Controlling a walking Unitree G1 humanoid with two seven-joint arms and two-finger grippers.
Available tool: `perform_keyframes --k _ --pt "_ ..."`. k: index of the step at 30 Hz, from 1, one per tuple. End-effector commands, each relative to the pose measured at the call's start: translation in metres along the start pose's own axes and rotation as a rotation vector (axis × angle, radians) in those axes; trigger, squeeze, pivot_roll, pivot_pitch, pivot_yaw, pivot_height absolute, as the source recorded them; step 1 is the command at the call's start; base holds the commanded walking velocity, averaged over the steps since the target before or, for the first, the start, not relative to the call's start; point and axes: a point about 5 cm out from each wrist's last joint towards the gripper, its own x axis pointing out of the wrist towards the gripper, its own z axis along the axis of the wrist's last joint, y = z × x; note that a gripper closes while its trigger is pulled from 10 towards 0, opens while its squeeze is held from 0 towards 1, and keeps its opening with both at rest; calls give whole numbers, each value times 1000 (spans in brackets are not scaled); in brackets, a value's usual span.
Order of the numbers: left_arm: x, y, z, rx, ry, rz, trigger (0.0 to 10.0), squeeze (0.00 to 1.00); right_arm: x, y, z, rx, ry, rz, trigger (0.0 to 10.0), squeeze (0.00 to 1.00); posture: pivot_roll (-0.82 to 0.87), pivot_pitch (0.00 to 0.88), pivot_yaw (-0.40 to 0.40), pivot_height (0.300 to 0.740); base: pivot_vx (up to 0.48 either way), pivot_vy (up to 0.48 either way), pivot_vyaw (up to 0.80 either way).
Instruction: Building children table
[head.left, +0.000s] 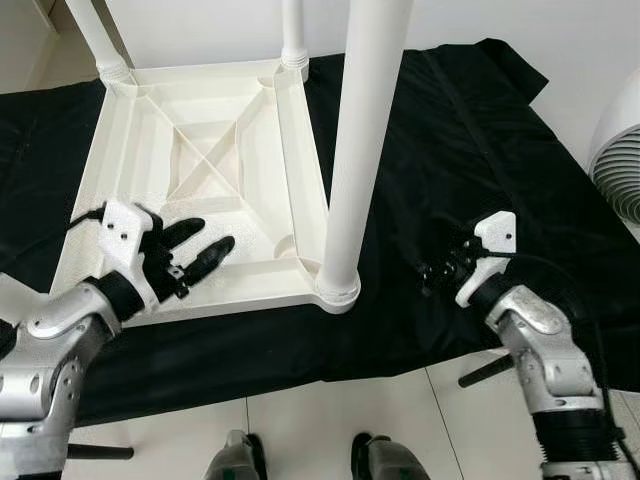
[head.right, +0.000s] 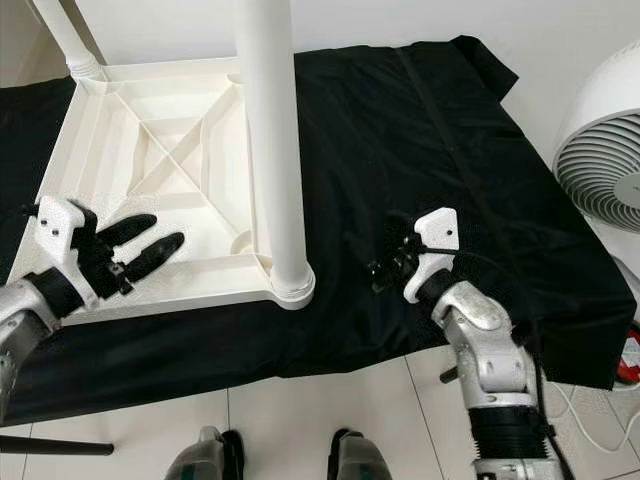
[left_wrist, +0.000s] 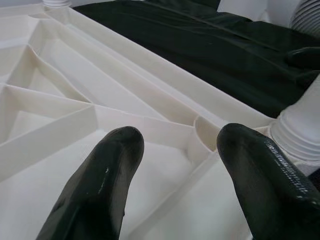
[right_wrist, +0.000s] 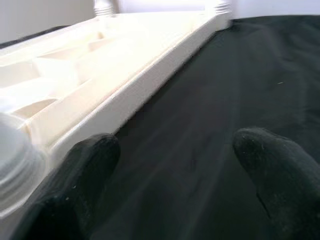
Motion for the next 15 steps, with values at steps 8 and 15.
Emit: perform_keyframes --k 8,15 --pt "-11 -18 -2 -7 48 -85 10000 0 4 25 1 -16 55 360 10000 0 -13 145 36 740 0 0 0" --pt "-7 -30 -3 -43 29 -80 10000 0 20 35 7 -18 39 499 10000 0 -6 135 28 740 0 0 0"
